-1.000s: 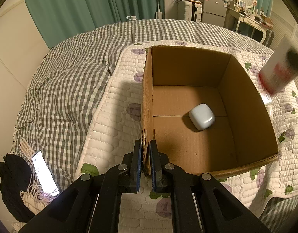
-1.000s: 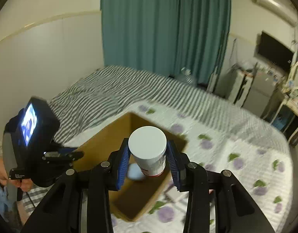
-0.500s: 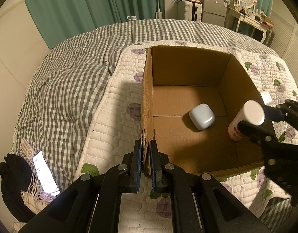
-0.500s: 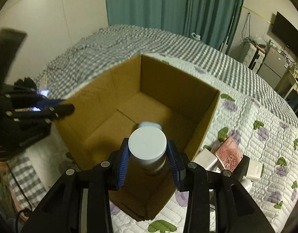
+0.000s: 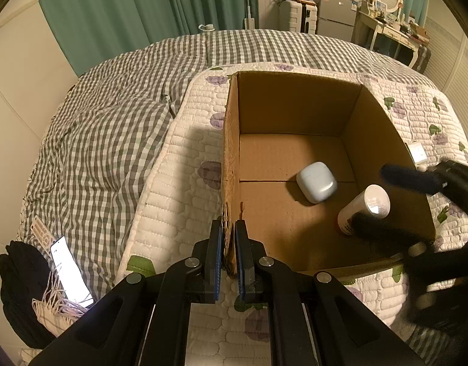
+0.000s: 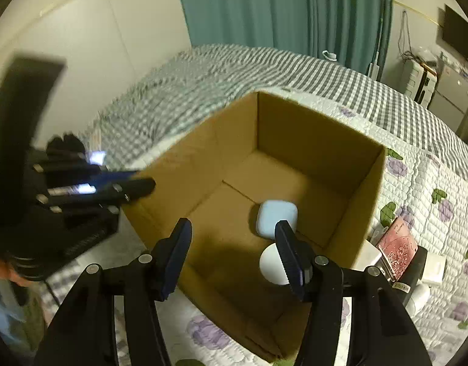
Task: Organize rigid objects
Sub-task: 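Carry the white jar into the box with the right tool and release, then grasp the black TV remote with the right tool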
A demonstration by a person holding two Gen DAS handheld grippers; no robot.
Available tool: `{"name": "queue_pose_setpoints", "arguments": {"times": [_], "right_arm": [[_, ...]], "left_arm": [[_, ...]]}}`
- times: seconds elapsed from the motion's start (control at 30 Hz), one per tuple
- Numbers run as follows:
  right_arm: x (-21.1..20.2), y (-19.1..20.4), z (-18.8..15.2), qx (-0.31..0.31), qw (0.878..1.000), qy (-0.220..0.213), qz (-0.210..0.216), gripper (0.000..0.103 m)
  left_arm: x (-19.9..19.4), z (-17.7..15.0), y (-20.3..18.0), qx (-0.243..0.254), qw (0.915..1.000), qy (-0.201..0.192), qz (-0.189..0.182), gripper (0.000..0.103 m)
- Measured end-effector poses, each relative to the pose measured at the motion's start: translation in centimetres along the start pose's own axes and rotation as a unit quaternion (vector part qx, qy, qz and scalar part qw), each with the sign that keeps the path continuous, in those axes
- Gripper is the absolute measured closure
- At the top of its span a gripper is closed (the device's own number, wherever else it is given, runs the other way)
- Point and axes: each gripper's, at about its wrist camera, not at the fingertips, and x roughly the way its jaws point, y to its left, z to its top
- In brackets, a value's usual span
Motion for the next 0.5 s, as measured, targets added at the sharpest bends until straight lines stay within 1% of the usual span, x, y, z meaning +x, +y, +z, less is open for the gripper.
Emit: {"name": "queue_pose_setpoints", "arguments": {"times": [0.03,0.13,0.2,0.23,0.27,0.3,0.4,0.5], "right_arm": [[-0.5,-0.3,0.1,0.008,1.000,-0.008,-0.002,0.042],[-2.9,-1.9,0.6,0.040,0.998,-0.040,-0.009,0.040],[-4.4,-3.1,0.6,0.056,0.996,-0.059,-0.024,0.036],[-5.4,-4.0,0.5,0.062,0.995,-0.070,-0.040,0.033],[-5.9,-4.4,0.5,0.064,0.994,-0.075,-0.050,0.033],[-6.8,-5.3,0.3,0.069,0.992,-0.083,-0.070,0.032],[-8.4,-8.0,-0.4,0.092,0.985,-0.090,-0.111,0.029],[-9.4,-10.3,-1.4,0.109,0.978,-0.087,-0.154,0.028]], "left_arm": [[0.0,0.0,0.0,0.000,1.0000,0.000,0.000,0.095],[0.0,-0.1,0.0,0.000,1.0000,0.000,0.000,0.095],[0.0,0.0,0.0,0.000,1.0000,0.000,0.000,0.095],[0.1,0.0,0.0,0.000,1.0000,0.001,-0.001,0.095],[0.0,0.0,-0.1,0.001,1.0000,0.001,-0.001,0.095],[0.0,0.0,0.0,0.000,1.0000,0.000,-0.001,0.095],[0.0,0.0,0.0,0.000,1.0000,0.000,0.000,0.095],[0.0,0.0,0.0,0.000,1.0000,0.001,0.000,0.095]]}}
